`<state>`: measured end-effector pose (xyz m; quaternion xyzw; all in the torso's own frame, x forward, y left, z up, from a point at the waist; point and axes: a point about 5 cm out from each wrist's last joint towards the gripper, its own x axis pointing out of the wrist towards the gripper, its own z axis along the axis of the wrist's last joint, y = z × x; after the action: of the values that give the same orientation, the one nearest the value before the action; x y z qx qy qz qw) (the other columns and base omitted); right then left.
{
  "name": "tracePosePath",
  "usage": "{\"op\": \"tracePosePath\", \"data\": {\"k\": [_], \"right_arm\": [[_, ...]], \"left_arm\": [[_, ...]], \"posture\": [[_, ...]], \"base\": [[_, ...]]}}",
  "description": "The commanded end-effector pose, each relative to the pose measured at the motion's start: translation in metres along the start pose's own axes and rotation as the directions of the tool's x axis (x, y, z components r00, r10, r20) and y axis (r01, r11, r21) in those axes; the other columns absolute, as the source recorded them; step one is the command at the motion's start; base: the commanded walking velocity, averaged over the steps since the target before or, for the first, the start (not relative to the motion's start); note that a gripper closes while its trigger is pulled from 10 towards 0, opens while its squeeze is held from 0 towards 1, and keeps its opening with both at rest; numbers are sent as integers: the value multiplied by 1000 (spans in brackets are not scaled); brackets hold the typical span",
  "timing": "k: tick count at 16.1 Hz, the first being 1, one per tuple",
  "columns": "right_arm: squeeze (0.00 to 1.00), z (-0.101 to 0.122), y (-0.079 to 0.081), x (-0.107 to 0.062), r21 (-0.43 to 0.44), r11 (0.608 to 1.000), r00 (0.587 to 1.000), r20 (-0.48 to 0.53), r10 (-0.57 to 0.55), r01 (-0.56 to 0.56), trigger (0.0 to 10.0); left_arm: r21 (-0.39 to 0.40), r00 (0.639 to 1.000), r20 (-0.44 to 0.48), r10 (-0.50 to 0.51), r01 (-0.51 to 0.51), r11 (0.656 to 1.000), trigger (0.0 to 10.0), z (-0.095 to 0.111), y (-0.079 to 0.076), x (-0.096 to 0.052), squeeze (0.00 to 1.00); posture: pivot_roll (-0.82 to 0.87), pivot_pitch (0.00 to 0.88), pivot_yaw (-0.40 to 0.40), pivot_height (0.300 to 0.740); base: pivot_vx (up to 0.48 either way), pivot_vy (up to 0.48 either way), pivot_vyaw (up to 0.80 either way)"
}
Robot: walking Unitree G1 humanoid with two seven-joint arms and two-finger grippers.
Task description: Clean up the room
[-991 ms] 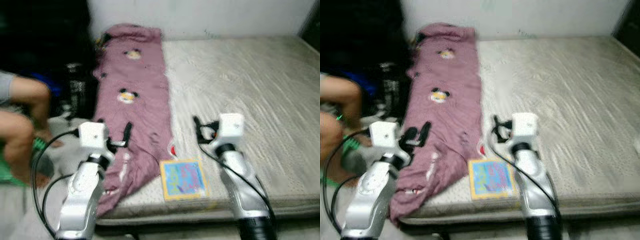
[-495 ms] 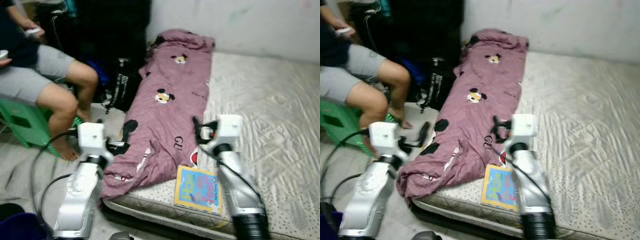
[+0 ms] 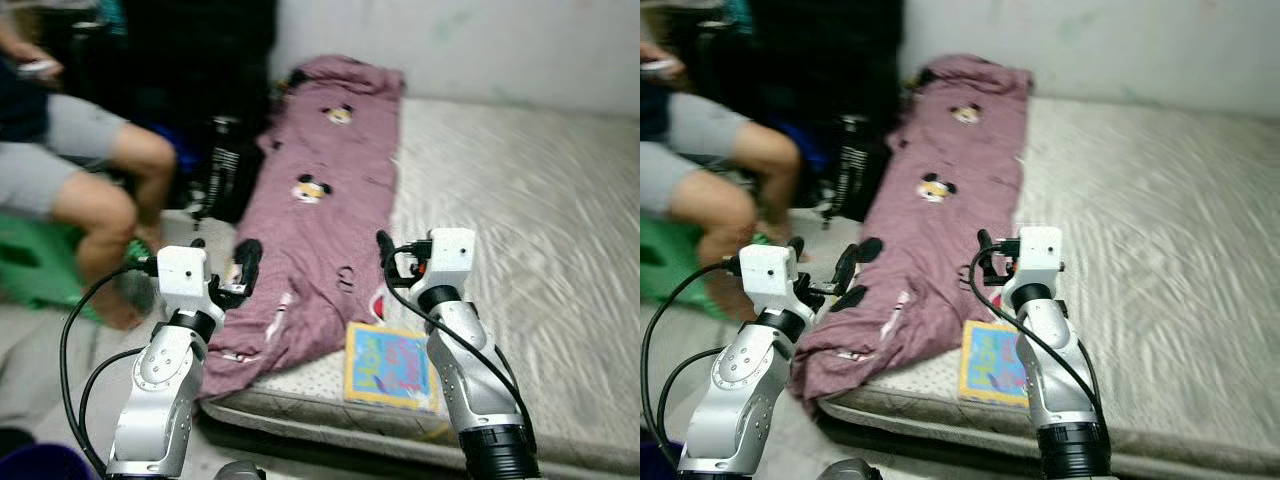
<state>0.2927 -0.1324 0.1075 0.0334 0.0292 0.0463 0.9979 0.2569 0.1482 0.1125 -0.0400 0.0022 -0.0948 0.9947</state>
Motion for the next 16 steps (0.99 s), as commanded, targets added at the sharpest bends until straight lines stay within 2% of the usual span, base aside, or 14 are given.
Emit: {"op": "tracePosePath", "data": {"k": [1,12,16], "right_arm": [[0,3,0,2,7,1000,1000,15,-10,10,10000],[0,3,0,2,0,1000,1000,16,-7,7,10000],[0,2,1,1,-4,1000,1000,15,-6,6,10000]], "left_arm": [[12,1000,-7,-3,3,1000,10000,0,2,0,0],[19,1000,0,-17,17,1000,10000,1,0,0,0],[19,1000,0,-21,21,1000,10000,1,-1,0,0]], "posture": [[44,0,-18,740],[45,0,-19,740],[45,0,-20,740]], "base": [[0,0,0],[0,0,0],[0,-260,0]]}}
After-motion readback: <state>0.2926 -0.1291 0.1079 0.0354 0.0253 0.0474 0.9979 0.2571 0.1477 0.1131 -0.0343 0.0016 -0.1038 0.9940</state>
